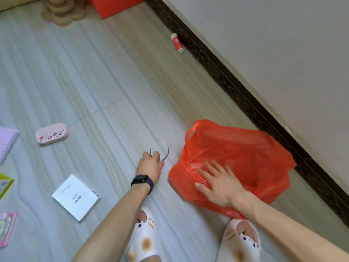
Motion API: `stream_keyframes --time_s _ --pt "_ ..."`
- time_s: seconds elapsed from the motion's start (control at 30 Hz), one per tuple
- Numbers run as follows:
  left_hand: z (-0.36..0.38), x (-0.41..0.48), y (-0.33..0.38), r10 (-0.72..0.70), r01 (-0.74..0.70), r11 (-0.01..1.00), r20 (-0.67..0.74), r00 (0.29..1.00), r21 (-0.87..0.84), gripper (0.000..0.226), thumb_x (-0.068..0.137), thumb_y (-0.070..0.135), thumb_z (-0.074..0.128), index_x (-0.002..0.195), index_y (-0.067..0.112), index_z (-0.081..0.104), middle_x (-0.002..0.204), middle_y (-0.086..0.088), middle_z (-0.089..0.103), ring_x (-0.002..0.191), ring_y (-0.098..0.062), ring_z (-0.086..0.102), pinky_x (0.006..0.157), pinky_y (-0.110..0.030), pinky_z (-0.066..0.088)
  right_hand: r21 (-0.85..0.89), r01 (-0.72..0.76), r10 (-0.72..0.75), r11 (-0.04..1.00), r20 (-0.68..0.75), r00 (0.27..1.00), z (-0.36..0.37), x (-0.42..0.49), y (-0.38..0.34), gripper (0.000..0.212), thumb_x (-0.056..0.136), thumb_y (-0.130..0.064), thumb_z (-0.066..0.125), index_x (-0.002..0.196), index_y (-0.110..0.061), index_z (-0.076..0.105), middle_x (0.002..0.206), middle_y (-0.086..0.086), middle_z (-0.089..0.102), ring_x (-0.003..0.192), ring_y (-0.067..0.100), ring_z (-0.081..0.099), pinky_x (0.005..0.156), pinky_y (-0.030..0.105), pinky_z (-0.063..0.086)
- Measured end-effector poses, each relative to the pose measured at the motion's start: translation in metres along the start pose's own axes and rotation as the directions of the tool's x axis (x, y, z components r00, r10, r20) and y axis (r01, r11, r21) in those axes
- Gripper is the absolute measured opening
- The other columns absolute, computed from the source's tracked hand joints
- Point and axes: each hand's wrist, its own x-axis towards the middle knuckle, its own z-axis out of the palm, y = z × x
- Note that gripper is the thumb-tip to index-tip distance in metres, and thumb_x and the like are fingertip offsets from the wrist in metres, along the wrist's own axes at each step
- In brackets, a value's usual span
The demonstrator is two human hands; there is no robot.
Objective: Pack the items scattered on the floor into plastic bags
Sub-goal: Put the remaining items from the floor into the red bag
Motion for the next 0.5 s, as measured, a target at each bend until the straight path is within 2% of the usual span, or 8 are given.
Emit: stream_keyframes --time_s 0.17,0.27,0.33,0.4,0.47,0.5 --pt "0.005 -0.006 -0.01 0.136 -0.126 0.948 -0.014 0.991 0.291 0.019 0.102 0.019 0.033 0.116 0.012 0.045 0.102 -0.011 0.049 0.079 -0.034 0.061 0.056 -0.038 0.04 0.072 0.038 -0.035 0.997 -0.042 0.998 0.01 -0.008 0.0 0.068 0.098 -0.063 0.022 0.158 -0.035 0.006 0.166 -0.001 0.011 0.153 0.021 0.009 0.123 0.045 0.014" --pt "-0.004 -0.012 -0.022 0.212 -0.204 0.884 0.027 0.977 0.42 0.023 0.099 0.011 0.033 0.116 0.008 0.048 0.103 -0.011 0.055 0.079 -0.034 0.065 0.056 -0.04 0.044 0.146 0.05 -0.028 0.988 -0.147 0.989 0.009 -0.018 0.001 0.082 0.091 -0.074 0.017 0.158 -0.03 0.004 0.166 0.001 0.014 0.153 0.02 0.012 0.123 0.043 0.016" --pt "-0.018 -0.018 -0.025 0.176 -0.158 0.915 -0.015 0.984 0.37 0.022 0.097 0.015 0.034 0.112 0.01 0.049 0.102 -0.01 0.058 0.079 -0.036 0.064 0.062 -0.042 0.049 0.226 0.073 -0.009 0.971 -0.27 0.963 0.005 -0.03 0.004 0.084 0.091 -0.076 0.018 0.158 -0.028 0.007 0.166 0.003 0.015 0.153 0.018 0.012 0.123 0.041 0.018" --pt "-0.034 -0.025 -0.021 0.177 -0.145 0.96 -0.122 0.977 0.238 0.015 0.097 0.021 0.036 0.102 0.013 0.049 0.093 -0.006 0.059 0.07 -0.035 0.061 0.063 -0.044 0.052 0.298 0.079 0.05 0.951 -0.4 0.915 -0.001 -0.048 0.011 0.078 0.095 -0.069 0.03 0.158 -0.026 0.015 0.165 0.001 0.016 0.152 0.015 0.013 0.123 0.04 0.019" --pt "-0.053 -0.039 0.0 0.314 -0.286 0.948 -0.244 0.918 0.141 0.014 0.096 0.028 0.041 0.097 0.017 0.049 0.084 -0.001 0.058 0.06 -0.033 0.057 0.054 -0.04 0.05 0.354 0.063 0.138 0.933 -0.516 0.846 -0.008 -0.067 0.021 0.075 0.096 -0.064 0.038 0.156 -0.022 0.025 0.163 0.001 0.022 0.151 0.015 0.017 0.123 0.039 0.021" --pt "-0.062 -0.046 0.016 0.411 -0.389 0.912 -0.316 0.855 0.133 0.015 0.096 0.031 0.042 0.095 0.018 0.05 0.079 0.001 0.057 0.055 -0.03 0.055 0.048 -0.035 0.046 0.385 0.048 0.188 0.922 -0.551 0.813 -0.009 -0.076 0.027 0.074 0.095 -0.063 0.04 0.155 -0.02 0.029 0.163 0.002 0.024 0.151 0.016 0.018 0.122 0.039 0.021"
